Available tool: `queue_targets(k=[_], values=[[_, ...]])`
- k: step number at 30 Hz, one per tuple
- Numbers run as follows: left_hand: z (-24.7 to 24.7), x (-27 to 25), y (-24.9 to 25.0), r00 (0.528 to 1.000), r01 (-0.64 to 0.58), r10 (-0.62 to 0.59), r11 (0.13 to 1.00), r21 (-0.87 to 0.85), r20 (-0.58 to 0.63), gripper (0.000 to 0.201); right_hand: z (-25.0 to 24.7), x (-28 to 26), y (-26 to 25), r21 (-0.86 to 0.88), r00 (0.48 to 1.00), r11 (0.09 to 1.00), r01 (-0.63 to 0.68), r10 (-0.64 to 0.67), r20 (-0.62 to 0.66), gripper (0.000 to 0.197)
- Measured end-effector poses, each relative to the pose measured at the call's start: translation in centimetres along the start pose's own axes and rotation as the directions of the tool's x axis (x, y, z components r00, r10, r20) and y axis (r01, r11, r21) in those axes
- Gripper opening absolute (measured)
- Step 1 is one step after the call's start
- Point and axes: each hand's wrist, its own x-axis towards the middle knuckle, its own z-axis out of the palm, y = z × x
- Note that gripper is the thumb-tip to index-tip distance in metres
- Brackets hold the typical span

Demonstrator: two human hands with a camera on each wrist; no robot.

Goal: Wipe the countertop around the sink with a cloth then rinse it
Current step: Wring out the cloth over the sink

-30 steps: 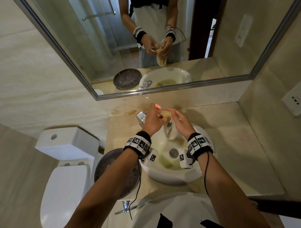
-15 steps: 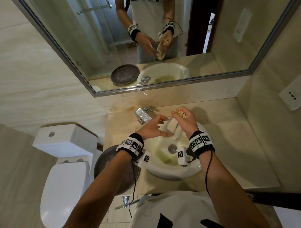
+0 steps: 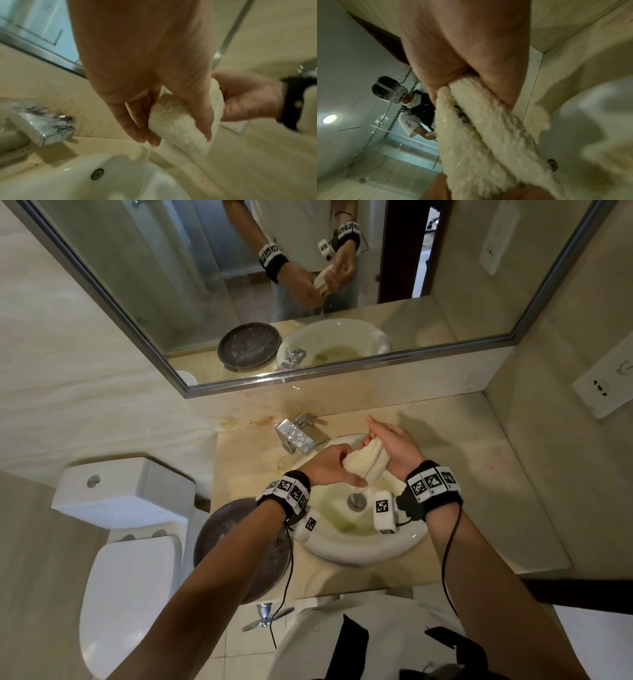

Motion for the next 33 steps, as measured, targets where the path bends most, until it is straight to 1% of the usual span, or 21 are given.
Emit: queue_targets(k=[3,7,10,12,14,16,18,19,21,23,25,26,27,28,30,33], values=[[0.8,0.6,-0.4,1.000,0.013,-0.009,0.988,0.156,-0.026,0.059,0.2,0.2,0.7,0.022,0.993,0.999,-0.033,0.035,-0.110,0.041],[1.9,1.2,-0.7,0.996,0.031,-0.003,0.949,0.312,-0.089,0.061,1.0,0.9,1.2,-0.009,0.964,0.998,-0.062,0.057,-0.258,0.042],[2.2,1.3,-0.5,0.986,0.041,0.026,0.921,0.387,-0.165,0.058,1.2,1.7,1.3,-0.019,0.947,0.997,-0.077,0.067,-0.313,0.043],[2.0,1.3,-0.3,0.985,0.044,0.021,0.932,0.361,-0.173,0.062,1.3,2.0,1.0,0.005,0.942,0.997,-0.075,0.073,-0.329,0.042],[1.3,1.3,-0.3,0.994,0.046,-0.026,0.980,0.195,-0.104,0.064,1.6,2.3,0.6,0.006,0.941,0.998,-0.068,0.066,-0.332,0.040],[0.3,0.7,0.0,0.998,0.057,-0.057,0.998,-0.012,0.031,0.060,1.9,2.7,0.4,-0.004,0.952,0.999,-0.044,0.041,-0.305,0.040],[-0.8,-0.1,0.0,0.986,0.055,-0.027,0.984,-0.168,0.164,0.051,2.0,3.0,0.2,-0.004,0.970,1.000,-0.011,0.010,-0.241,0.041],[-1.4,-0.5,-0.1,0.979,0.056,-0.011,0.974,-0.217,0.206,0.048,2.1,3.0,0.0,-0.003,0.980,1.000,0.003,-0.004,-0.198,0.042],[-2.4,-0.8,-0.5,0.972,0.067,-0.004,0.964,-0.258,0.235,0.046,2.2,2.9,-0.5,-0.007,0.995,1.000,0.021,-0.021,-0.094,0.042],[-3.1,-0.8,-0.6,0.972,0.064,-0.005,0.968,-0.243,0.235,0.052,2.2,2.7,-1.0,-0.040,0.999,0.999,0.029,-0.028,0.019,0.042],[-3.4,-0.7,-0.2,0.975,0.058,-0.011,0.976,-0.210,0.220,0.062,2.3,2.4,-1.5,-0.089,0.990,0.995,0.049,-0.037,0.134,0.041],[-3.4,-0.6,0.0,0.979,0.057,-0.020,0.982,-0.181,0.201,0.063,2.4,2.3,-1.7,-0.110,0.983,0.992,0.060,-0.040,0.182,0.041],[-3.5,-0.5,0.1,0.983,0.058,-0.029,0.986,-0.153,0.180,0.060,2.6,2.3,-1.8,-0.132,0.975,0.989,0.073,-0.043,0.217,0.042],[-3.3,-0.4,0.2,0.986,0.062,-0.043,0.991,-0.119,0.161,0.053,2.8,2.2,-1.9,-0.153,0.969,0.984,0.090,-0.051,0.240,0.042],[-2.9,-0.1,0.3,0.991,0.068,-0.061,0.996,-0.056,0.116,0.043,3.3,2.1,-1.8,-0.197,0.967,0.972,0.131,-0.082,0.240,0.043],[-2.0,0.4,-0.1,0.997,0.081,-0.081,0.997,0.016,0.000,0.036,3.9,2.4,-1.2,-0.206,0.982,0.969,0.135,-0.103,0.156,0.044]])
